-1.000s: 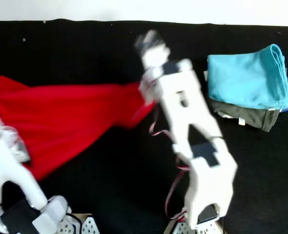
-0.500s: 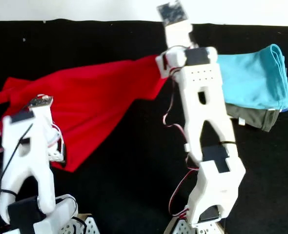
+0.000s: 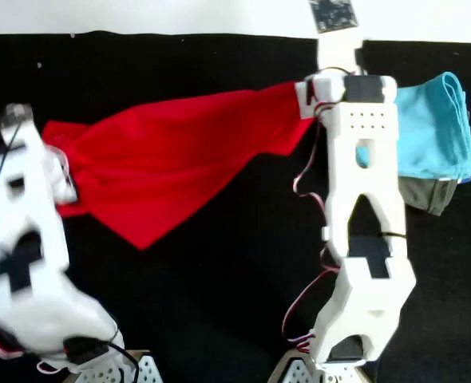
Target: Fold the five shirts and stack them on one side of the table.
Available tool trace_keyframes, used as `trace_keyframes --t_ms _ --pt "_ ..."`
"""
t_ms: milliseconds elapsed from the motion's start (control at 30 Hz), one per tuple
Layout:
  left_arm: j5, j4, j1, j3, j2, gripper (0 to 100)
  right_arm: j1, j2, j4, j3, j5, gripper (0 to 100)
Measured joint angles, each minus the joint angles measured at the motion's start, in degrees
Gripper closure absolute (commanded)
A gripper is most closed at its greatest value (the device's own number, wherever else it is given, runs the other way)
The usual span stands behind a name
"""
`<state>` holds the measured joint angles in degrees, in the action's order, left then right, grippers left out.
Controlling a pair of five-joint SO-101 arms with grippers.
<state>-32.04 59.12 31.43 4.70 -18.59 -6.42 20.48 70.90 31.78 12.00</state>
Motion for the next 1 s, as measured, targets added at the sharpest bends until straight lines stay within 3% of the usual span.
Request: trace_keyframes --t_ms 367,633,833,1000 --pt "2.1 19.2 -0.9 -47.6 -29.5 86 4.0 3.0 -0.7 2.0 0.0 99.2" --pt "2.5 38.8 -7.5 -75.1 -34.1 86 6.3 2.9 1.8 8.2 0.0 99.2" --pt "2.5 41.9 -11.1 -75.3 -32.7 86 6.3 2.9 1.8 8.2 0.0 99.2" --pt "5.1 42.3 -14.9 -58.4 -20.0 86 6.3 2.9 1.8 8.2 0.0 99.2"
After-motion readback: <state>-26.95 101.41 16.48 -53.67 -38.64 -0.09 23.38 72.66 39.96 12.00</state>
